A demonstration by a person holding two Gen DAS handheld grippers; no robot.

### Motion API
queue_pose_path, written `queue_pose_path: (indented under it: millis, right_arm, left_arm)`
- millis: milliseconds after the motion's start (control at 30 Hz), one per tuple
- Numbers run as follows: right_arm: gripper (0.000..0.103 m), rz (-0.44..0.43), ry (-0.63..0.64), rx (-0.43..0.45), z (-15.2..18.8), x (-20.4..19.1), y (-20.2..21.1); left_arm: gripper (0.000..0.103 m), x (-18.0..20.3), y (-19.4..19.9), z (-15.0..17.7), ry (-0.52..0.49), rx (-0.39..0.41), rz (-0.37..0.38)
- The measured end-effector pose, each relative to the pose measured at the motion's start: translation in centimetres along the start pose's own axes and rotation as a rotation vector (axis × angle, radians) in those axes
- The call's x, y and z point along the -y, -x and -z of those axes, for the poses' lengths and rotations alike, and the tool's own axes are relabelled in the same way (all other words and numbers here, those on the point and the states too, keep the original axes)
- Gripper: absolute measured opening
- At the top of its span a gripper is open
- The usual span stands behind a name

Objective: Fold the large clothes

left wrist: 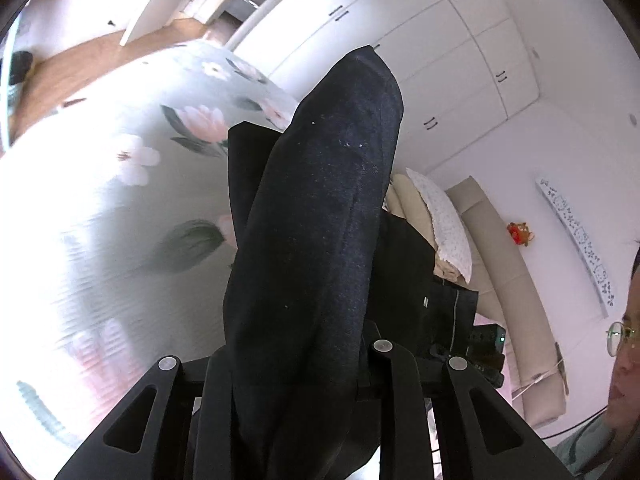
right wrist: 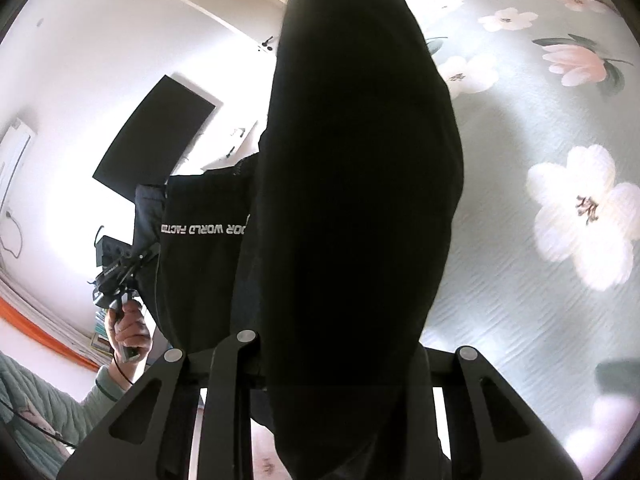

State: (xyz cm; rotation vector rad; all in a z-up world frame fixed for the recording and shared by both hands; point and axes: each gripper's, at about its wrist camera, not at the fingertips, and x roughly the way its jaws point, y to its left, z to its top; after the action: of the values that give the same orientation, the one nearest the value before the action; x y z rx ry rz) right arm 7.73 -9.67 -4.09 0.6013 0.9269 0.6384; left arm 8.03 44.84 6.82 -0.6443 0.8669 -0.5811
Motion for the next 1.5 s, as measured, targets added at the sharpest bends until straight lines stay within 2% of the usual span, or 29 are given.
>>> queue_pose_path:
  millis: [100,267,367,400,467,533,567,600,633,667,700,733,767,833,867,900,1000,1067,1133,1167,1200,1300,1367,1433,1500]
  right_arm:
    - [0.032,0.029,-0.02,-0.019,2.1,-3.8,-0.5]
    - [0.032,0.066,-0.063,-0.06,6.4,-8.8,-3.5]
    - [0.032,0.097,-0.137,-0.097,9.2,-10.5,-7.3]
    - [0.032,0.11,-0.156,-0.109,9.0,-10.8,-9.2]
    - [0.031,0.144,-0.183,-0.147,11.1,-11.2,-11.7]
    - [0.031,0.187,-0.212,-0.193,12.9,-10.4,-14.4]
    - [0.031,0.208,-0.224,-0.213,13.6,-9.9,-15.6]
    - [0.033,0.274,-0.232,-0.241,14.8,-8.9,-17.5]
    - [0.044,0.353,-0.217,-0.242,15.4,-8.4,-18.3]
    - [0.05,0.413,-0.232,-0.236,16.0,-7.3,-18.8]
    - [0.061,0.414,-0.294,-0.215,16.4,-5.8,-18.7]
    - [0.066,0.405,-0.351,-0.189,16.7,-4.7,-18.2]
    - [0.067,0.401,-0.404,-0.158,17.0,-3.6,-17.3]
    - [0.079,0.415,-0.479,-0.116,17.3,-2.0,-15.6]
    - [0.082,0.415,-0.508,-0.104,17.5,-1.6,-14.8]
    - [0.082,0.407,-0.547,-0.088,17.8,-1.0,-13.7]
    - [0.083,0.465,-0.582,-0.054,18.4,-2.2,-11.2]
    - [0.083,0.528,-0.566,-0.027,17.9,-5.3,-10.2]
    - [0.083,0.581,-0.493,-0.013,17.1,-8.4,-9.1]
    - [0.083,0.595,-0.443,-0.011,16.7,-10.4,-9.1]
    - [0.083,0.604,-0.385,-0.011,16.2,-12.3,-9.3]
    - [0.083,0.633,-0.213,-0.042,14.6,-18.9,-13.2]
    - [0.083,0.653,-0.108,-0.1,15.7,-21.7,-16.8]
    - [0.081,0.674,-0.034,-0.149,17.1,-22.8,-20.1]
    - [0.078,0.73,0.025,-0.205,18.7,-22.9,-23.7]
  left_arm:
    - [0.025,-0.9,3.4,0.5,-0.002,-0.01,-0.025]
    - [0.026,-5.6,7.3,1.6,0.041,-0.074,-0.044]
    - [0.027,-10.5,8.3,2.8,0.083,-0.147,-0.061]
    - [0.027,-12.3,8.2,3.3,0.094,-0.168,-0.074]
    - [0.029,-16.9,7.4,4.5,0.18,-0.216,-0.085]
    - [0.031,-21.9,5.9,6.0,0.249,-0.276,-0.143]
    - [0.035,-24.4,4.9,6.8,0.273,-0.298,-0.18]
    - [0.038,-27.0,4.3,7.5,0.288,-0.29,-0.215]
    - [0.046,-29.2,3.8,8.0,0.325,-0.28,-0.199]
    - [0.051,-32.2,3.3,8.6,0.425,-0.277,-0.114]
    - [0.055,-34.1,2.9,9.1,0.503,-0.28,-0.049]
    - [0.057,-35.8,2.6,9.6,0.588,-0.285,0.03]
    - [0.057,-36.4,2.7,9.7,0.601,-0.287,0.068]
    - [0.06,-36.0,3.6,9.2,0.533,-0.301,0.043]
    - [0.062,-35.6,4.1,8.8,0.499,-0.312,0.013]
    - [0.062,-35.2,4.9,8.3,0.463,-0.322,-0.02]
    - [0.062,-33.3,7.6,6.6,0.356,-0.32,-0.127]
    - [0.062,-31.4,9.2,5.4,0.267,-0.325,-0.214]
    - [0.062,-28.6,10.6,4.4,0.162,-0.315,-0.323]
    - [0.062,-27.3,11.1,4.0,0.11,-0.309,-0.361]
    - [0.062,-25.7,11.5,3.9,0.061,-0.301,-0.365]
    - [0.062,-20.1,11.0,4.9,-0.058,-0.3,-0.342]
    - [0.063,-17.3,9.8,6.6,-0.133,-0.303,-0.33]
    - [0.063,-14.8,6.8,8.9,-0.173,-0.332,-0.356]
    - [0.063,-14.4,4.0,11.8,-0.212,-0.386,-0.417]
